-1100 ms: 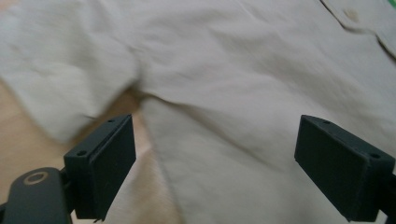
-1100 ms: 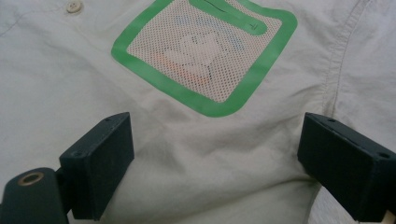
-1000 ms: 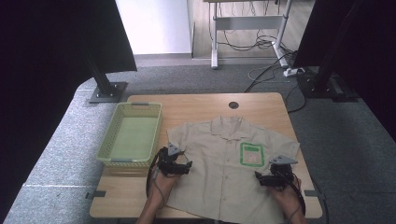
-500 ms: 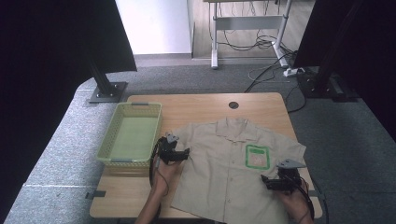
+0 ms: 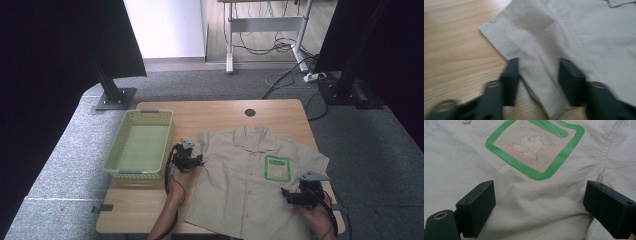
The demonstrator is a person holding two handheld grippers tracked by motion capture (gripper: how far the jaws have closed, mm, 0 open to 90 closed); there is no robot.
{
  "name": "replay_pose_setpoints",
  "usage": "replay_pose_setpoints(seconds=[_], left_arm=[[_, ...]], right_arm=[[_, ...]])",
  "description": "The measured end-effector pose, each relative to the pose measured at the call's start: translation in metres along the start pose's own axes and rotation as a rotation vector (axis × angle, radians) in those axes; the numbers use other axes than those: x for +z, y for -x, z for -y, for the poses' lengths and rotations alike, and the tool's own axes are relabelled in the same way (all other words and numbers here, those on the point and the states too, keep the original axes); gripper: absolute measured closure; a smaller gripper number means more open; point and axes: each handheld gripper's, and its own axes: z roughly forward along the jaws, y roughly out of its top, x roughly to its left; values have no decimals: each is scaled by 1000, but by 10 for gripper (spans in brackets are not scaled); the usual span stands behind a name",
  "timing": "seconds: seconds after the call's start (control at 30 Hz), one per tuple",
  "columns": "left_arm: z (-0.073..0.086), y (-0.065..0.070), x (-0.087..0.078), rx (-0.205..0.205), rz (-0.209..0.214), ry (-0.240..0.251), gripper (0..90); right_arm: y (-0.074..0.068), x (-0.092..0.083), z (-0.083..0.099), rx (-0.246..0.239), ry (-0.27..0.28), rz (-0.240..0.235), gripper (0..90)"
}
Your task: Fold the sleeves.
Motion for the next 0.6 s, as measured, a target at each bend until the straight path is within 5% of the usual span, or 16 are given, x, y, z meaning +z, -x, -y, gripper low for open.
replay_pose_setpoints(seconds=[0.1, 0.3, 0.33, 0.4, 0.43, 0.6], left_arm=[[0, 3, 0, -6, 41, 1, 840], [-3, 3, 0, -20, 64, -19, 860], [-9, 8, -10, 6, 79, 28, 860], [-9, 8, -10, 6, 79, 28, 860], [-22, 24, -23, 69, 103, 87, 860], [-28, 43, -22, 135, 124, 94, 858]], right_arm=[[0, 0, 0, 2, 0, 2, 102], [-1, 0, 0, 2, 0, 2, 102], [-1, 0, 0, 2, 0, 2, 102], [-1, 0, 0, 2, 0, 3, 102], [-1, 0, 0, 5, 0, 5, 102], [-1, 0, 0, 5, 0, 6, 102]])
